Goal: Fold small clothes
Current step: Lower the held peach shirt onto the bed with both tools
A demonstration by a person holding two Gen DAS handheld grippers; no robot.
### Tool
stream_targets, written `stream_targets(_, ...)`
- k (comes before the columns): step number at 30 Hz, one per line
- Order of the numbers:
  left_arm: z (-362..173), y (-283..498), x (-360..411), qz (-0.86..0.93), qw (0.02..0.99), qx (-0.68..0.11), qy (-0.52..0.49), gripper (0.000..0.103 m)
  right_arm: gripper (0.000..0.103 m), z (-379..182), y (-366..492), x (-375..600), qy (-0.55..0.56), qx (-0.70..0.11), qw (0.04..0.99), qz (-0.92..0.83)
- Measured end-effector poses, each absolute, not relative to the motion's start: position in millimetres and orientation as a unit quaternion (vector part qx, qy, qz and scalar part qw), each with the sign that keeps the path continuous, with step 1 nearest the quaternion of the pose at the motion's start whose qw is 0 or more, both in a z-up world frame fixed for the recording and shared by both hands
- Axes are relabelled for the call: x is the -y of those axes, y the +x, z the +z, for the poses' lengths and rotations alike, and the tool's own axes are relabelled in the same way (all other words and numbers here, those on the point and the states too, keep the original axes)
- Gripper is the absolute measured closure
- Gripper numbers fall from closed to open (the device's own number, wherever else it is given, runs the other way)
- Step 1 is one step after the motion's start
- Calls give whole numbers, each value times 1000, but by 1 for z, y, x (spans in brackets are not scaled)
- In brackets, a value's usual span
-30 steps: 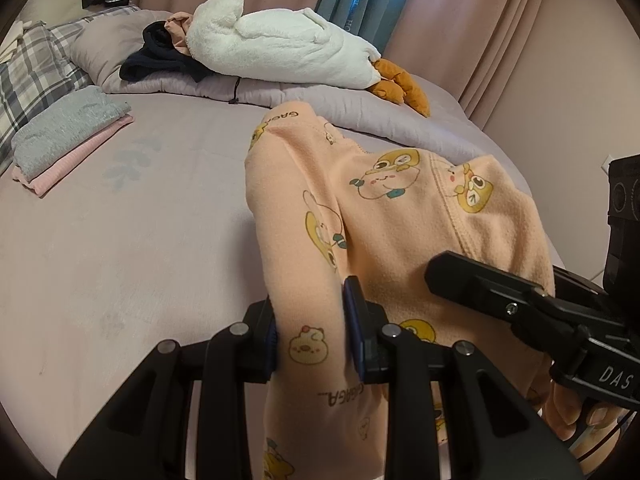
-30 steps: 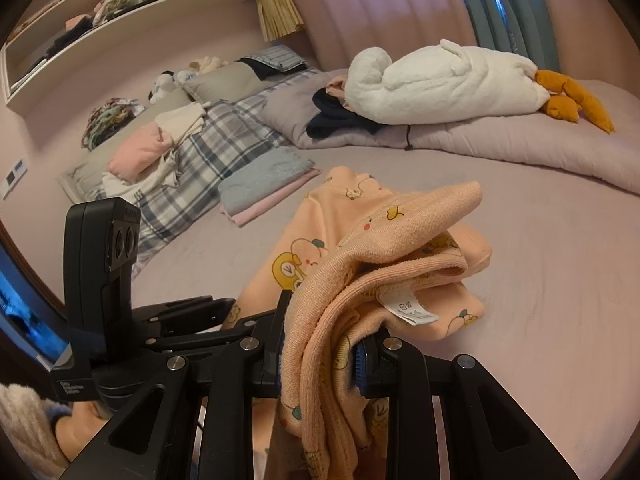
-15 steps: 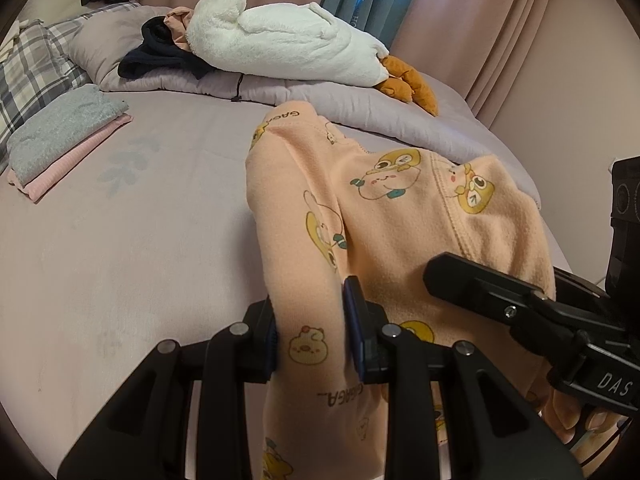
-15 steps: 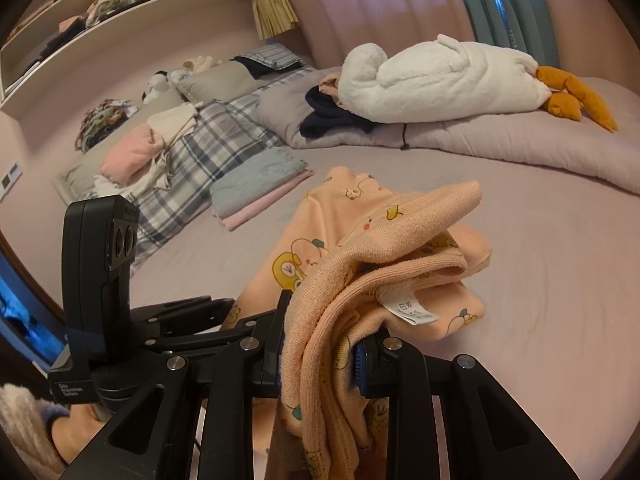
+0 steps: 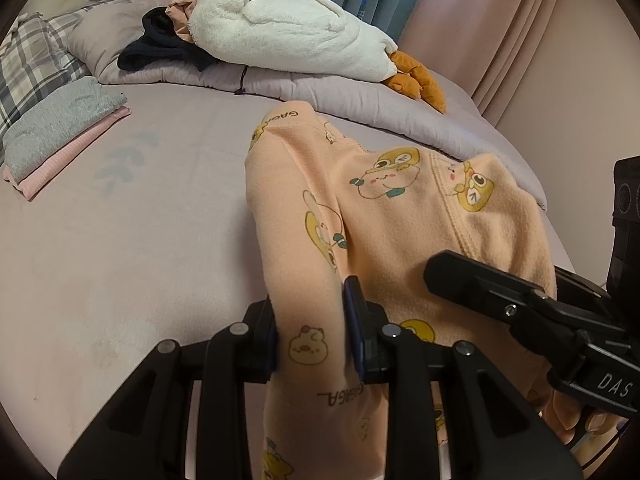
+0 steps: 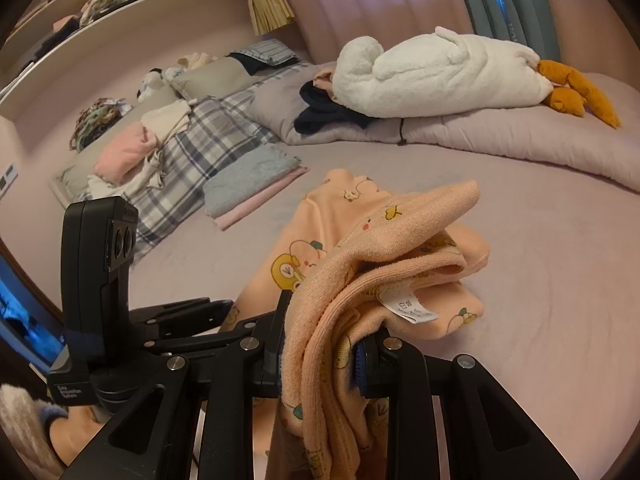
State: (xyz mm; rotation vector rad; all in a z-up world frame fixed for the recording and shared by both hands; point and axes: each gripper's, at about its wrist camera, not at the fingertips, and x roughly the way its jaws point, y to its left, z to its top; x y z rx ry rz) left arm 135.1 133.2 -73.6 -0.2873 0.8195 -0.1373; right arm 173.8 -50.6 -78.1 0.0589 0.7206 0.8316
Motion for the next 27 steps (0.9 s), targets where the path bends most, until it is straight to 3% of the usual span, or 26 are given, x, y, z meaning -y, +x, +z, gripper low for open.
stream_targets(27,-95,181,-138,-52,902,-410,-127,76,76,-97,210,36,16,-351,853,386)
